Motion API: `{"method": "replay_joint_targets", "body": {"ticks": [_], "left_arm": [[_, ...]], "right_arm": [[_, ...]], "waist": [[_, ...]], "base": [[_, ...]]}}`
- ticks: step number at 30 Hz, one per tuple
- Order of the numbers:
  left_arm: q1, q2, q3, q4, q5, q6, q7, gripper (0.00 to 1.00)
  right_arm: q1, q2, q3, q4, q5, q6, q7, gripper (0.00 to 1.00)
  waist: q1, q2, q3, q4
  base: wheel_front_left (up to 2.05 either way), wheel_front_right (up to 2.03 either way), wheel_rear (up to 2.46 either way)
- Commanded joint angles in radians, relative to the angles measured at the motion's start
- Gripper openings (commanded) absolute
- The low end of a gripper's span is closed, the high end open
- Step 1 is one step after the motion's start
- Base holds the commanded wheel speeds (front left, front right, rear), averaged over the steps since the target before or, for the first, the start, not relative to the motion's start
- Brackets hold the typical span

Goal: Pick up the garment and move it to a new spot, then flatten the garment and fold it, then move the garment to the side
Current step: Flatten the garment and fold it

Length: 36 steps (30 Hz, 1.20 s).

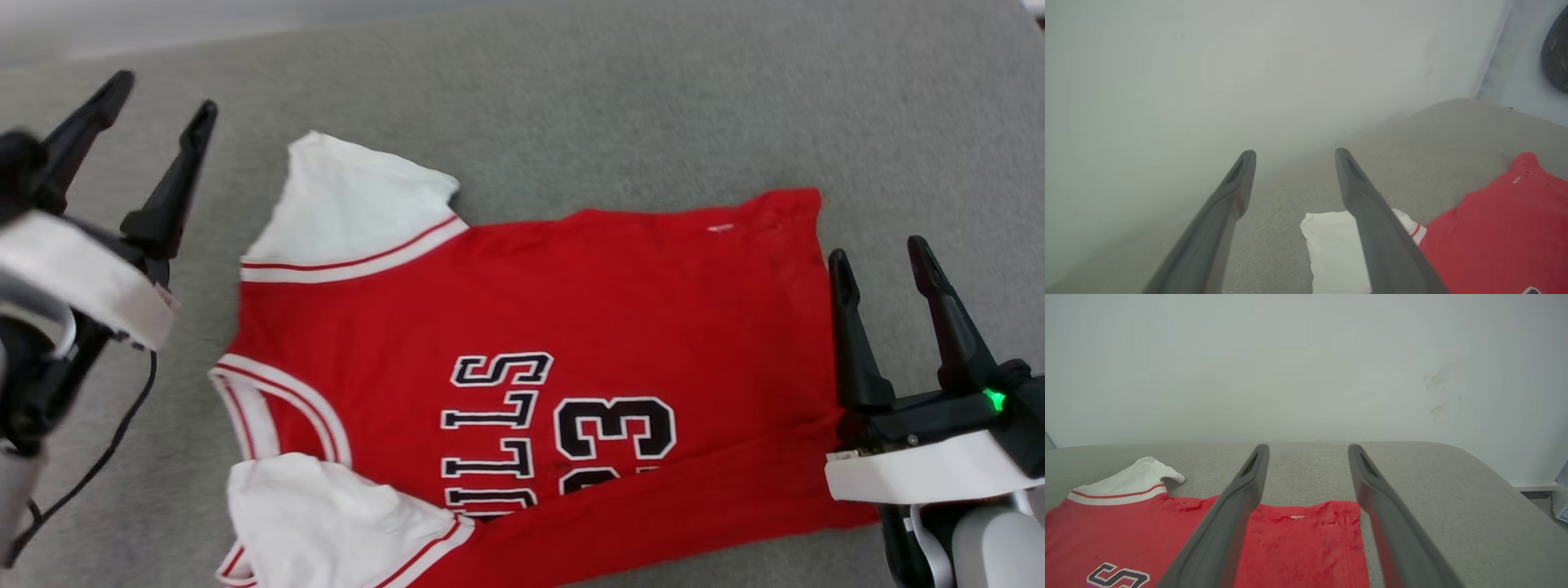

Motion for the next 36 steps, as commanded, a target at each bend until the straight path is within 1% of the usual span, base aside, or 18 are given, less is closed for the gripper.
{"method": "replay_joint_targets", "body": {"ticks": [1, 4, 6, 8, 10, 12, 15, 20, 23, 28, 29, 30, 32, 36], "left_arm": [[-0.027, 0.024, -0.03, 0.01, -0.032, -0.001, 0.041, 1.0], [-0.142, 0.138, -0.139, 0.038, -0.148, -0.001, 0.195, 1.0], [-0.205, 0.194, -0.209, 0.059, -0.217, -0.001, 0.286, 1.0], [-0.268, 0.238, -0.264, 0.089, -0.285, -0.001, 0.371, 1.0], [-0.324, 0.265, -0.301, 0.123, -0.353, -0.001, 0.448, 1.0], [-0.375, 0.282, -0.336, 0.161, -0.407, -0.001, 0.527, 1.0], [-0.447, 0.298, -0.378, 0.217, -0.456, -0.001, 0.618, 1.0], [-0.554, 0.288, -0.422, 0.305, -0.507, -0.001, 0.72, 1.0], [-0.597, 0.285, -0.459, 0.339, -0.491, -0.001, 0.758, 1.0], [-0.607, 0.276, -0.525, 0.381, -0.479, -0.001, 0.77, 1.0], [-0.603, 0.277, -0.541, 0.391, -0.477, -0.001, 0.778, 0.89], [-0.599, 0.277, -0.555, 0.397, -0.475, -0.001, 0.783, 0.0], [-0.591, 0.271, -0.575, 0.409, -0.485, -0.002, 0.786, 0.0], [-0.602, 0.252, -0.579, 0.417, -0.481, -0.001, 0.716, 0.0]], "right_arm": [[-0.015, 0.006, 0.003, 0.003, -0.006, -0.001, -0.01, 1.0], [-0.024, 0.014, 0.002, 0.021, 0.003, -0.001, -0.022, 1.0], [-0.033, 0.017, 0.01, 0.038, 0.0, -0.001, -0.032, 1.0], [-0.041, 0.019, 0.019, 0.057, 0.002, -0.001, -0.043, 1.0], [-0.045, 0.02, 0.027, 0.07, 0.015, -0.001, -0.058, 1.0], [-0.039, 0.02, 0.03, 0.087, 0.037, -0.001, -0.069, 1.0], [-0.042, 0.02, 0.05, 0.111, 0.061, -0.001, -0.075, 1.0], [-0.061, 0.02, 0.064, 0.124, 0.093, -0.001, -0.09, 1.0], [-0.067, 0.02, 0.072, 0.133, 0.106, -0.001, -0.096, 1.0], [-0.084, 0.02, 0.086, 0.154, 0.125, -0.001, -0.103, 1.0], [-0.086, 0.02, 0.088, 0.159, 0.127, -0.001, -0.105, 1.0], [-0.087, 0.02, 0.089, 0.163, 0.128, -0.001, -0.106, 1.0], [-0.091, 0.02, 0.09, 0.17, 0.128, -0.001, -0.107, 1.0], [-0.099, 0.02, 0.087, 0.183, 0.113, -0.001, -0.109, 1.0]], "waist": [[-0.0002, 0.0, 0.062, -0.056], [-0.0002, 0.0, 0.101, -0.089], [-0.0002, 0.0, 0.121, -0.11], [-0.0002, 0.0, 0.141, -0.128], [-0.0002, 0.0, 0.157, -0.143], [-0.0002, 0.0, 0.169, -0.156], [-0.0002, 0.0, 0.188, -0.174], [-0.0002, 0.0, 0.229, -0.196], [-0.0002, 0.0, 0.246, -0.202], [-0.0002, 0.0, 0.254, -0.206], [-0.0002, 0.0, 0.254, -0.206], [-0.0002, 0.0, 0.254, -0.205], [-0.0002, 0.0, 0.253, -0.203], [-0.0002, 0.0, 0.233, -0.189]], "base": [[0.0, 0.0, 0.0], [0.0, 0.0, 0.0], [0.0, 0.0, 0.0], [0.0, 0.0, 0.0], [0.0, 0.0, 0.0], [0.0, 0.0, 0.0], [0.0, 0.0, 0.0], [0.0, 0.0, 0.0], [0.0, 0.0, 0.0], [0.0, 0.0, 0.0], [0.0, 0.0, 0.0], [0.0, 0.0, 0.0], [0.0, 0.0, 0.0], [0.0, 0.0, 0.0]]}}
